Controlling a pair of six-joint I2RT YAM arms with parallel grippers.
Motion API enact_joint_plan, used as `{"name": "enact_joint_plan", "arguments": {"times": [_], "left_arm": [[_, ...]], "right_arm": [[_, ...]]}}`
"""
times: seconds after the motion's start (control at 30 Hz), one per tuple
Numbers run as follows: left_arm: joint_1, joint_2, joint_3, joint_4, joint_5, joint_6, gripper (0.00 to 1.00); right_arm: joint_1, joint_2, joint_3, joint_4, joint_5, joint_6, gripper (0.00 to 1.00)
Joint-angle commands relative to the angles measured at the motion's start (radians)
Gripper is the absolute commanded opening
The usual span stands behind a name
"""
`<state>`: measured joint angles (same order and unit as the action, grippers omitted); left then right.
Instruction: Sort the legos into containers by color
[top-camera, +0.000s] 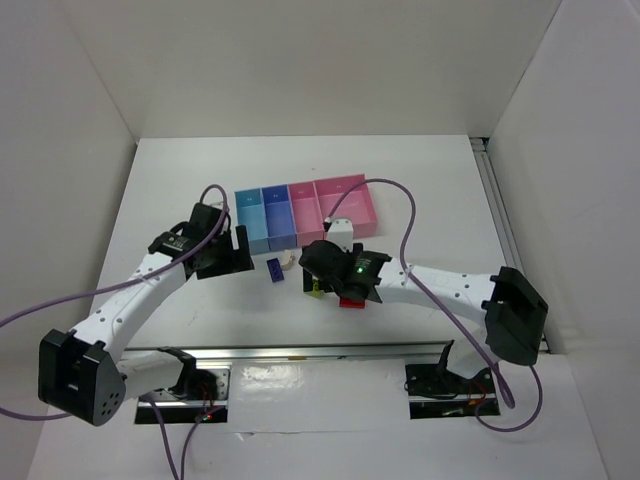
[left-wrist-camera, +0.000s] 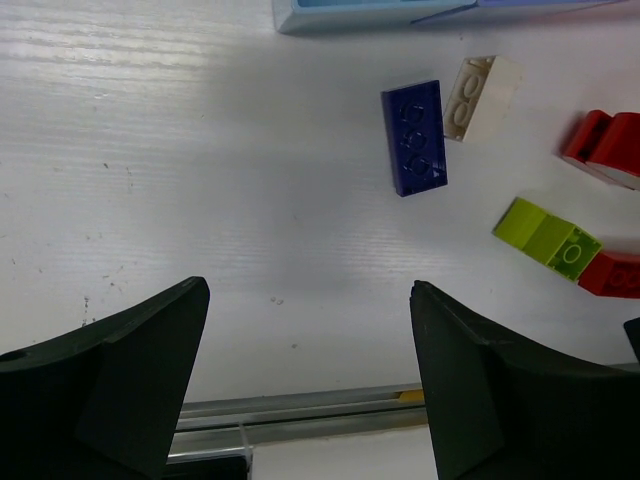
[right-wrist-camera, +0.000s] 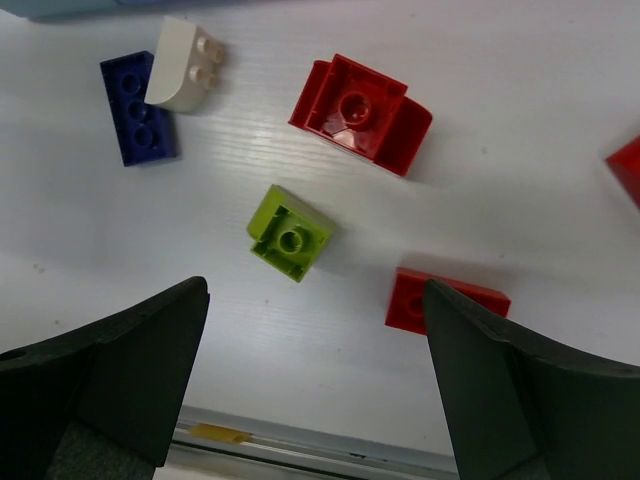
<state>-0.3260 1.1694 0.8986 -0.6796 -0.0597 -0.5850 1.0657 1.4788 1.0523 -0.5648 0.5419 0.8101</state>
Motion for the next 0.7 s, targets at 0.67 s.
{"name": "enact_joint_plan", "arguments": {"times": [0.67], "left_arm": [[-0.004,-0.065,0.014,-0.001,-0.012,-0.055,0.92]], "right_arm": [[0.000,0.242,0.047,0.103,0.030,0.325,0.78]]}}
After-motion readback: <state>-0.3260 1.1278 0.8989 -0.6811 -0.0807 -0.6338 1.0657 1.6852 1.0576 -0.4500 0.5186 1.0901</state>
